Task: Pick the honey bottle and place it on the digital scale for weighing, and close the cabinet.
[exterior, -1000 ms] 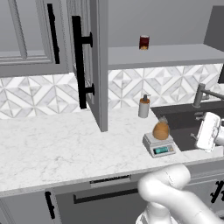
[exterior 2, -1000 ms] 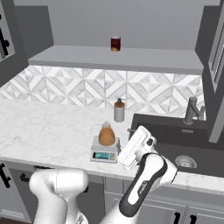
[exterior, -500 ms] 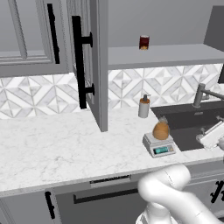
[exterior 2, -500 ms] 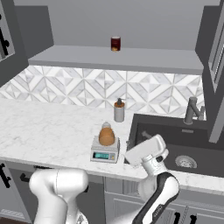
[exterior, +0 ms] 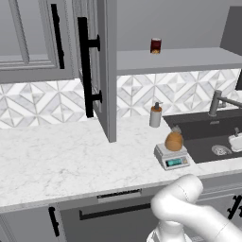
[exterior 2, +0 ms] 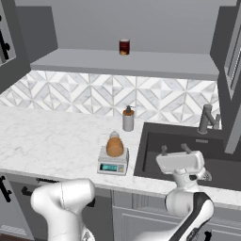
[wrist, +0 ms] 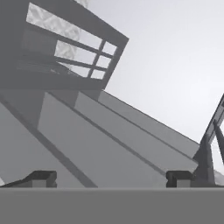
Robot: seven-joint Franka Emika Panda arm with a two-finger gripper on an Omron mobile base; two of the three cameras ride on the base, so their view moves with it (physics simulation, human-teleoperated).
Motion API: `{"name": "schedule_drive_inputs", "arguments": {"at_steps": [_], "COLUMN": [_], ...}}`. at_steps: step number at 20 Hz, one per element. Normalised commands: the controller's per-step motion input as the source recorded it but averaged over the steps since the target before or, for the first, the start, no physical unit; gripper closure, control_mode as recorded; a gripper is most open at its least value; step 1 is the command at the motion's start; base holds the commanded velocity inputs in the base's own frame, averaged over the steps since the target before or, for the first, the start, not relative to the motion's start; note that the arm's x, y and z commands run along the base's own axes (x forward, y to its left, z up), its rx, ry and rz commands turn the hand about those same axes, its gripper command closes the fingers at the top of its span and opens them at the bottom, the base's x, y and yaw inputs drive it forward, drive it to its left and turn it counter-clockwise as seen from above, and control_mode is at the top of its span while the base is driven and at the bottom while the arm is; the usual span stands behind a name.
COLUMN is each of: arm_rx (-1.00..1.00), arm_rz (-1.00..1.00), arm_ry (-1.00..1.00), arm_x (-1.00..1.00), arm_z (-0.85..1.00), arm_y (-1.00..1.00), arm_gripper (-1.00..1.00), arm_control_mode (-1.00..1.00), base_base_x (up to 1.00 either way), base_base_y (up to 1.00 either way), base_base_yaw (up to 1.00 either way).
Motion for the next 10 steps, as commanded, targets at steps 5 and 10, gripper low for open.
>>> {"name": "schedule_drive_inputs", "arguments": {"at_steps": [5,10], "arm_rx": [0.04,0.00], "arm_rz": [-0.26,-0.22], "arm_ry": [0.06,0.00], "arm_x": [0.14,0.03], "arm_z": [0.00,0.00], "arm_y": [-0.35,-0.44], "arm_gripper": [-1.00,-1.00], "arm_control_mode": [-1.00,-1.00], "base_base_x": [0.00,0.00], "base_base_y": [0.00,0.00], "base_base_yaw": [0.00,0.00]}}
